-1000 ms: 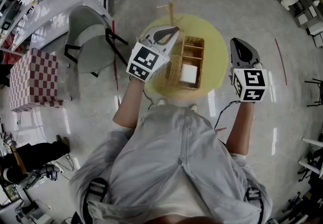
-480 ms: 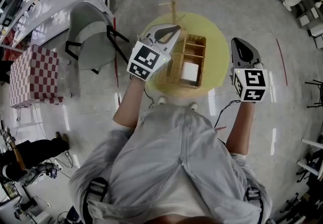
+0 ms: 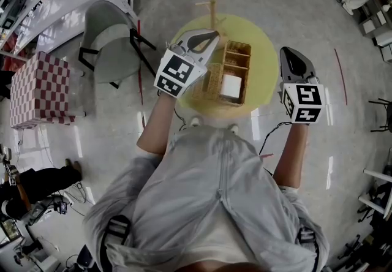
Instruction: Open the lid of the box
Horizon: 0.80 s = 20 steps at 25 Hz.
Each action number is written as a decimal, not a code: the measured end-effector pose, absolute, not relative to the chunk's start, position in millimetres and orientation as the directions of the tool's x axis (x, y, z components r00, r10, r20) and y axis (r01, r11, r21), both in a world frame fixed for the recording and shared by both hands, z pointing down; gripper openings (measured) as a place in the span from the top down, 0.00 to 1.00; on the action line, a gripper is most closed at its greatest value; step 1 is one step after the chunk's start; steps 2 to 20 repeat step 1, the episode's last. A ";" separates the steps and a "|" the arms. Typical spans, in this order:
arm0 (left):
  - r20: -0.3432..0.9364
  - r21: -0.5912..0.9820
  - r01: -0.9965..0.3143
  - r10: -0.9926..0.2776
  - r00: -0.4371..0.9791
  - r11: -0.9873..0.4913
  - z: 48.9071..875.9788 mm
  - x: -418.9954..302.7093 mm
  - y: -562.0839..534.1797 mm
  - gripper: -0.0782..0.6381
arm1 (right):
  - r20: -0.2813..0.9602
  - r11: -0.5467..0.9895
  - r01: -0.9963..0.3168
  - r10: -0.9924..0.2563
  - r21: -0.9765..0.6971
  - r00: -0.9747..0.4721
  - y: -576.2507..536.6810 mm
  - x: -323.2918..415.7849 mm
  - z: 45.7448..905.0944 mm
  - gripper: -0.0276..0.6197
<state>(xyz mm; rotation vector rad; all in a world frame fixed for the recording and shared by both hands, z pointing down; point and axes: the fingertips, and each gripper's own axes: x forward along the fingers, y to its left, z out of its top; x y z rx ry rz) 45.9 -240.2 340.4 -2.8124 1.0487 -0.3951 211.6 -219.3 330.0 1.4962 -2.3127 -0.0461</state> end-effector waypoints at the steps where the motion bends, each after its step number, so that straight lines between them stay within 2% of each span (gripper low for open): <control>1: 0.203 -0.195 -0.627 -0.656 0.727 -0.754 341.2 45.3 -239.7 0.85 | 0.301 0.432 -0.872 -0.884 0.231 -0.359 -218.8 210.9 331.1 0.92; 20: 0.203 -0.195 -0.627 -0.656 0.727 -0.754 341.2 45.3 -239.7 0.85 | 0.301 0.432 -0.872 -0.884 0.231 -0.359 -218.8 210.9 331.1 0.92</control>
